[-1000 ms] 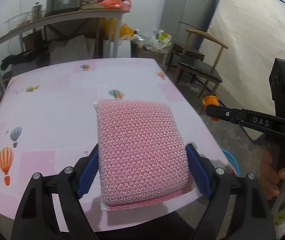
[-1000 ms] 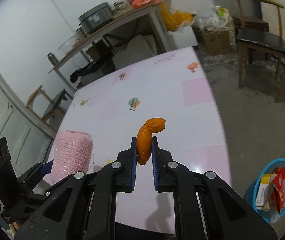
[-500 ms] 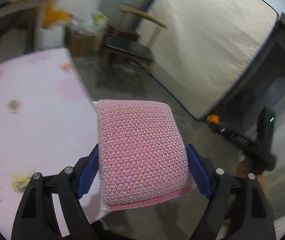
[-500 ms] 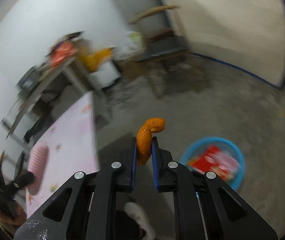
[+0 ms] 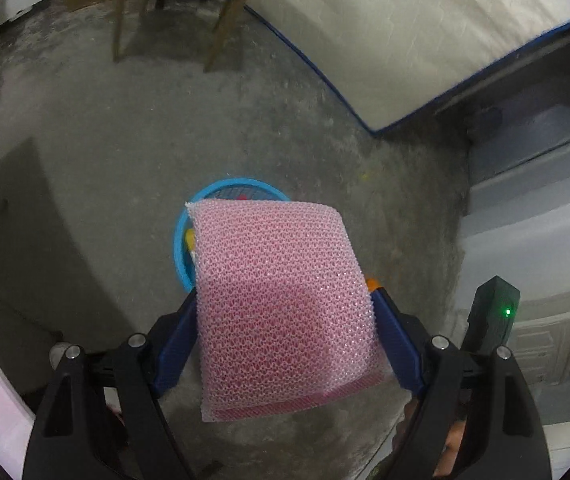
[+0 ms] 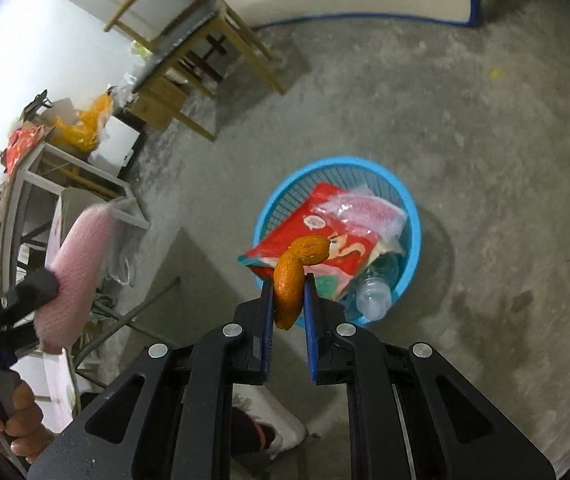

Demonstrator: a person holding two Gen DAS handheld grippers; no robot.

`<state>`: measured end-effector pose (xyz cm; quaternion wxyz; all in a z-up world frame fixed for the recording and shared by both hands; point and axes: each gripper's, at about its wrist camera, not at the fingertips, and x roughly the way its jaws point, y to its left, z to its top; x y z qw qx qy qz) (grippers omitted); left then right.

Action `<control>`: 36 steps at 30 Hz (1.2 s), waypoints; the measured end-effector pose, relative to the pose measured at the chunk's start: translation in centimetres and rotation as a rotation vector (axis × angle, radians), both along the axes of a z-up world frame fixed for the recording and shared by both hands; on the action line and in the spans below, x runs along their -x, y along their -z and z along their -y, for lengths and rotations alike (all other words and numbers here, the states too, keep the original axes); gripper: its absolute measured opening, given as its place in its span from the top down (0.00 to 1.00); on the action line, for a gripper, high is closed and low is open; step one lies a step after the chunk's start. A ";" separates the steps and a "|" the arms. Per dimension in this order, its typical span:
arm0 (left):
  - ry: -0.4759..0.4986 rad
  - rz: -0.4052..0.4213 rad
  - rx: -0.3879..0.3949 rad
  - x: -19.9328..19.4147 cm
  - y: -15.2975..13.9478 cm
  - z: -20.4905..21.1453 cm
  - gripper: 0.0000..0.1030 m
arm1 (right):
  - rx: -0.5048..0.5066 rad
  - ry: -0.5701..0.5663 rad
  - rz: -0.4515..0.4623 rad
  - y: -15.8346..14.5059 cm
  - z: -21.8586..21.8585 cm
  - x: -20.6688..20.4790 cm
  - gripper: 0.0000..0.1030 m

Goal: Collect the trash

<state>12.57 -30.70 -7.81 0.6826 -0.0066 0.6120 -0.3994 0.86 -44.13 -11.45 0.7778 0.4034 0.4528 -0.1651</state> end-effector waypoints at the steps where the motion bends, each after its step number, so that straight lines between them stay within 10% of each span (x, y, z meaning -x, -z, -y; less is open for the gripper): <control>1: 0.008 0.001 -0.004 -0.3 0.2 1.0 0.22 | -0.012 0.003 -0.003 0.5 0.3 -0.5 0.88; 6: 0.036 0.005 -0.014 -1.9 1.9 5.7 0.16 | -0.030 0.000 0.002 2.5 1.6 -2.2 0.81; 9: -0.021 0.010 -0.061 -3.5 3.9 6.2 0.12 | -0.078 0.009 -0.049 5.7 2.6 -3.7 0.62; 15: -0.064 -0.055 -0.046 -3.9 5.3 3.2 0.12 | -0.073 0.002 -0.110 7.7 2.9 -3.6 0.60; 36: -0.166 0.246 0.094 -0.8 -7.6 -14.7 0.12 | 0.047 -0.109 -0.039 1.9 2.3 -6.5 0.43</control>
